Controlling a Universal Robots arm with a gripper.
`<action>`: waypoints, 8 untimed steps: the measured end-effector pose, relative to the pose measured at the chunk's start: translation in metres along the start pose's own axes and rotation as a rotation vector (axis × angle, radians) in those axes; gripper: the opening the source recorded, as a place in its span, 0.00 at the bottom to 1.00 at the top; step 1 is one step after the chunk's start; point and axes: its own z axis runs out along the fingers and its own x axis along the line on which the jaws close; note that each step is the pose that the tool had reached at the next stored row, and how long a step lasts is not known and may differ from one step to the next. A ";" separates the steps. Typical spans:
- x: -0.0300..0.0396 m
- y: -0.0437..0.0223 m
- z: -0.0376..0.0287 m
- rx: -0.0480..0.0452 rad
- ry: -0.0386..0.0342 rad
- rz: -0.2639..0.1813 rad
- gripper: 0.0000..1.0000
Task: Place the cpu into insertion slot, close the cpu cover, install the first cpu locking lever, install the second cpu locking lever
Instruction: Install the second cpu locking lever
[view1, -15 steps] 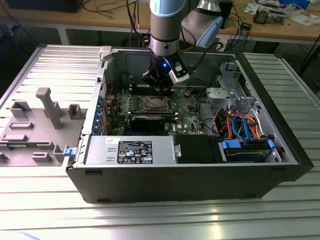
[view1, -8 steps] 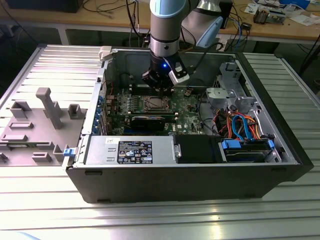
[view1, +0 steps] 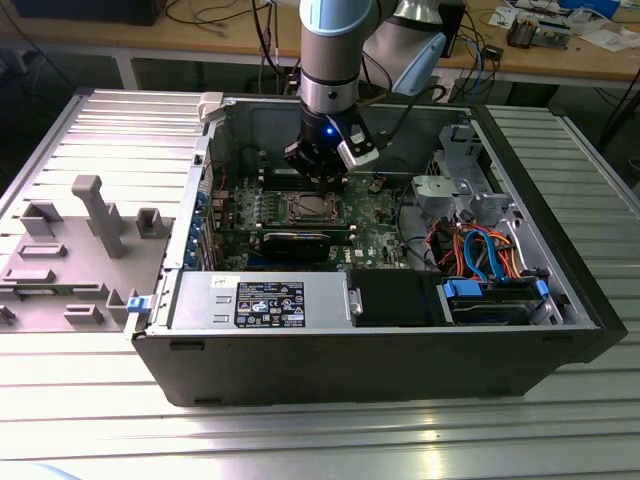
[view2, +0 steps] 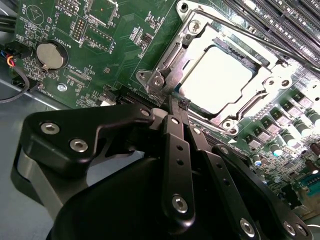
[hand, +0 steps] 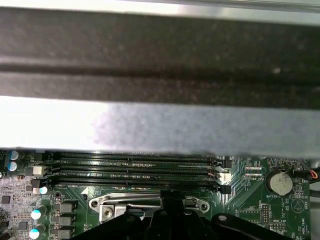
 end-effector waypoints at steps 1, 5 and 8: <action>0.0000 0.0000 -0.0005 0.0000 0.0000 0.000 0.11; -0.0003 -0.0027 -0.0113 -0.0002 -0.0002 0.000 0.11; -0.0003 -0.0027 -0.0113 -0.0002 -0.0002 0.000 0.11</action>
